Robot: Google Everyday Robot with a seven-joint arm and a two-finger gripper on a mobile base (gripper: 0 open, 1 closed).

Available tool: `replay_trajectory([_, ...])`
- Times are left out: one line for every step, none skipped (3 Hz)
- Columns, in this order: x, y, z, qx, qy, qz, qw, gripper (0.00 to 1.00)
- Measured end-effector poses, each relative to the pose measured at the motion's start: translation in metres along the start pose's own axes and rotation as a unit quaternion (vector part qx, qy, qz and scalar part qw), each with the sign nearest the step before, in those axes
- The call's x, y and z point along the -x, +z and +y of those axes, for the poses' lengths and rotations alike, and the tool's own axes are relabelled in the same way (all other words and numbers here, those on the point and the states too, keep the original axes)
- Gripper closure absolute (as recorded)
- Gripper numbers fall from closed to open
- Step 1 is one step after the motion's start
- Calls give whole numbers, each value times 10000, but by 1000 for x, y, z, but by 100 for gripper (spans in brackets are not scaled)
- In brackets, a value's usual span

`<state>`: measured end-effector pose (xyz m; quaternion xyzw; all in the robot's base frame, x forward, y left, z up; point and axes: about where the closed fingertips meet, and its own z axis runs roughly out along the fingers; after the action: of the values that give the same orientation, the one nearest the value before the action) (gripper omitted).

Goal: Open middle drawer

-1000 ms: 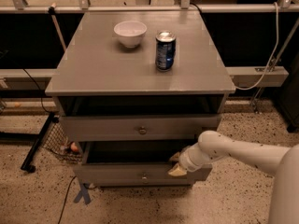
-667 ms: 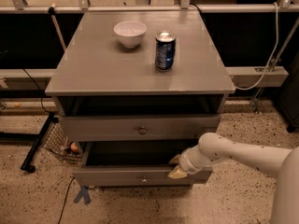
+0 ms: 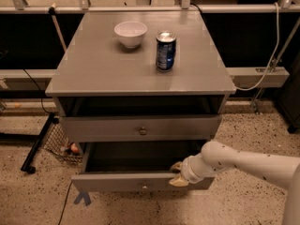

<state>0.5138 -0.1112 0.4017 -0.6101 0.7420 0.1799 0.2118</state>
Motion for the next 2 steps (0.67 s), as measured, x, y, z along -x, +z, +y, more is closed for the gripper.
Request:
replay_trajectory([3, -5, 0, 0, 0, 0, 10000, 100])
replay_trajectory([-11, -4, 34, 59, 189, -5, 9998, 100])
